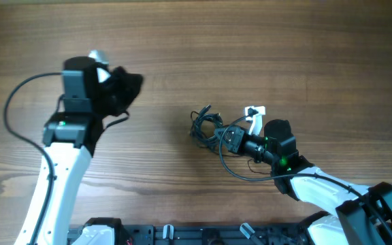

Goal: Untangle cables

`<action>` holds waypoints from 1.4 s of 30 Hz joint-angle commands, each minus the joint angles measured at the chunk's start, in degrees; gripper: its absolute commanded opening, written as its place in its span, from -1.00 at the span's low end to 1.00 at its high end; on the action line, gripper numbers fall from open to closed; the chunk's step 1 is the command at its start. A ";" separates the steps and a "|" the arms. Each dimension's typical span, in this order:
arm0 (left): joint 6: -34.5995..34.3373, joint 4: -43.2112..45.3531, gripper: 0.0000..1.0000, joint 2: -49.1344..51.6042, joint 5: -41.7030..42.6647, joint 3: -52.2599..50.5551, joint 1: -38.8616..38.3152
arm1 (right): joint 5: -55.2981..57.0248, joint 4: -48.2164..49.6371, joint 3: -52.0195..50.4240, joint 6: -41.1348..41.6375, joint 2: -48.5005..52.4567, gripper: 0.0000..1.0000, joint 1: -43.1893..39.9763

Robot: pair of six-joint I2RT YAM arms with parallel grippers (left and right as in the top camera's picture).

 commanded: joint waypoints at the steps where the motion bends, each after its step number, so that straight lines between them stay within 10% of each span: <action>1: -0.26 -5.11 0.24 1.88 -2.82 0.15 2.43 | -0.87 0.37 0.11 -1.03 0.15 -0.91 0.13; 3: -0.22 -9.60 0.93 4.00 1.95 0.15 1.44 | -0.20 0.35 0.11 -1.01 0.15 -0.91 0.13; 6: 0.44 -11.82 0.99 7.28 7.63 0.09 -2.78 | 0.04 0.35 0.11 -0.98 0.15 -0.91 0.13; 10: 4.92 -9.92 0.34 9.18 11.74 0.09 -10.56 | 0.04 0.35 0.11 -0.98 0.15 -0.92 0.13; 22: 3.19 -8.96 0.06 16.31 0.37 0.04 -25.77 | -0.04 0.35 0.11 -0.96 0.15 -0.91 0.13; 31: 3.15 2.43 -0.92 19.17 4.02 0.04 -26.18 | -0.72 0.33 0.11 -0.98 0.15 -0.91 0.13; 42: -8.37 6.38 -0.92 19.12 5.97 0.09 -11.72 | -1.16 -0.17 0.11 -1.07 0.15 -0.91 0.13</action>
